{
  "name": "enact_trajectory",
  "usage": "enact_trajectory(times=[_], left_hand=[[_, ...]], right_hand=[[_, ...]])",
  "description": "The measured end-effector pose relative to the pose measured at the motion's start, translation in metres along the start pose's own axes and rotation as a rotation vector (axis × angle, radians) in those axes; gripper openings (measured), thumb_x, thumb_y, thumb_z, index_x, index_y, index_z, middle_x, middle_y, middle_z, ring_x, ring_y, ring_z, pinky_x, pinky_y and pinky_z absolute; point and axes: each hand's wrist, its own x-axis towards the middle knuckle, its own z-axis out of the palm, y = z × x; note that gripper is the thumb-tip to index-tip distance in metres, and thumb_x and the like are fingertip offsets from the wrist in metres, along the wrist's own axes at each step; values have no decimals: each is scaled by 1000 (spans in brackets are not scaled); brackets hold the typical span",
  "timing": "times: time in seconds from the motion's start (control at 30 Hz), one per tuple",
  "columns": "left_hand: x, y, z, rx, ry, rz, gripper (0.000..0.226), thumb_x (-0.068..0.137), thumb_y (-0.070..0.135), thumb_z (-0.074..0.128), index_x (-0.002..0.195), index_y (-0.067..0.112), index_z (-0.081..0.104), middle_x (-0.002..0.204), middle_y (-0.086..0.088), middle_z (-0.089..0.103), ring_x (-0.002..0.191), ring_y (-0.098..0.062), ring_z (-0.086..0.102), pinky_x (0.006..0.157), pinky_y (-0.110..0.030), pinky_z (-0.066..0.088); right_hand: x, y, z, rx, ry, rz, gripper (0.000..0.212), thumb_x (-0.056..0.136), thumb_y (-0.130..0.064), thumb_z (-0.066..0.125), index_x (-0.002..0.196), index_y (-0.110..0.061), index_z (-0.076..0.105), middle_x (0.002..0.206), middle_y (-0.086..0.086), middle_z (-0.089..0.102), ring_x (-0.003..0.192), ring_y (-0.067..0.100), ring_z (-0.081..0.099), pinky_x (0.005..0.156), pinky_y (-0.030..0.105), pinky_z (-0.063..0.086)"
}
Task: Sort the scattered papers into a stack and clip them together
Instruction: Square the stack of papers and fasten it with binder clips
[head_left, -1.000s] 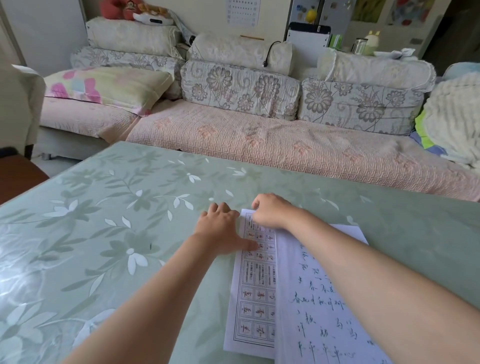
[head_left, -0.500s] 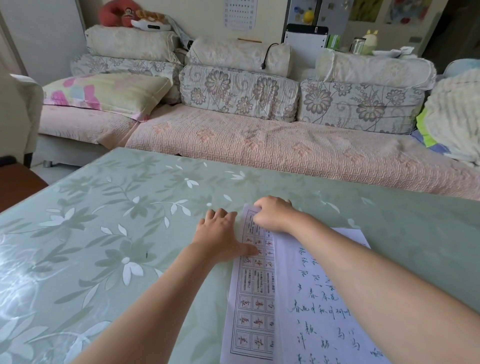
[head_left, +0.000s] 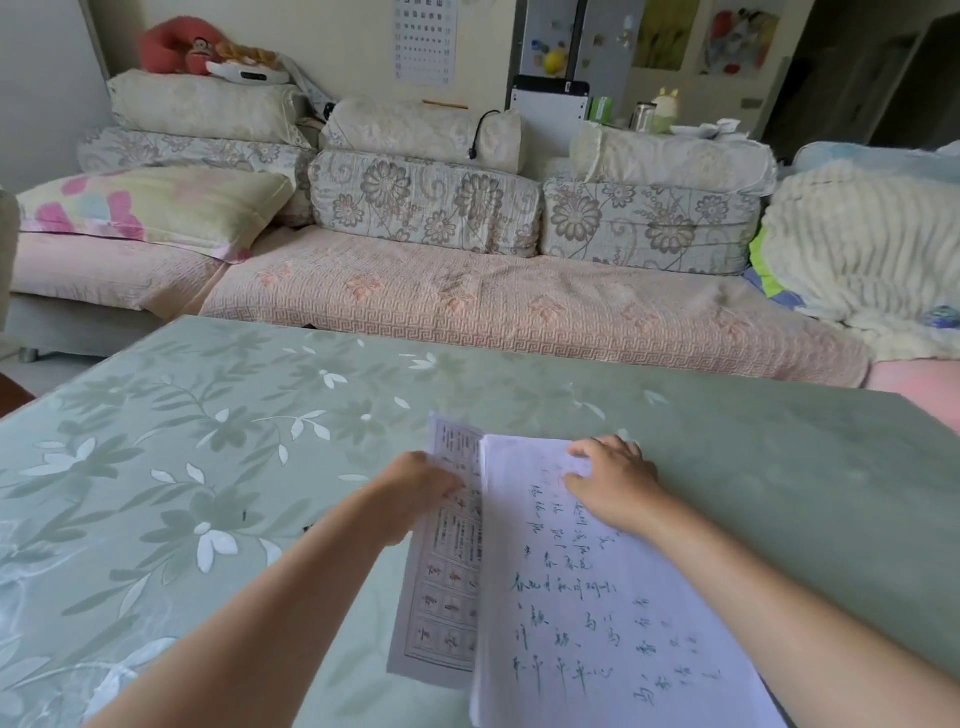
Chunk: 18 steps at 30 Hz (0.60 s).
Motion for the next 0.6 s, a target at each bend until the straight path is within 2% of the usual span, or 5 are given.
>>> enact_trajectory(times=[0.1, 0.3, 0.47, 0.53, 0.6], left_hand=[[-12, 0, 4, -70, 0, -65, 10, 92, 6, 58, 92, -2, 63, 94, -25, 71, 86, -39, 70, 83, -51, 57], [-23, -1, 18, -187, -44, -163, 24, 95, 14, 59, 105, -8, 61, 96, -26, 69, 81, -38, 69, 80, -53, 56], [-34, -3, 40, -353, -355, -212, 46, 94, 35, 58, 117, -4, 62, 111, -22, 68, 89, -33, 70, 74, -41, 59], [-35, 0, 47, -296, -345, -172, 42, 87, 24, 70, 118, -4, 62, 111, -21, 70, 96, -34, 70, 79, -43, 59], [-31, -1, 51, -251, -216, -122, 44, 78, 5, 78, 118, -2, 60, 107, -21, 71, 95, -37, 70, 76, -45, 59]], right_hand=[[-25, 23, 1, 33, 62, 176, 60, 89, -56, 48, 144, -32, 40, 149, 0, 36, 139, 25, 26, 111, 44, 28], [-39, 32, -7, 234, 65, 351, 68, 81, -48, 57, 144, -32, 37, 144, 2, 38, 137, 27, 27, 105, 45, 31], [-35, 24, -6, 278, 86, 352, 78, 80, -49, 66, 148, -30, 33, 146, 4, 37, 139, 28, 26, 104, 42, 35], [-33, 28, -7, 386, 113, 317, 76, 84, -46, 65, 150, -26, 33, 147, 5, 40, 139, 29, 29, 104, 39, 39], [-33, 38, -9, 515, 106, 265, 73, 87, -40, 64, 151, -23, 34, 149, 4, 43, 137, 26, 38, 101, 33, 42]])
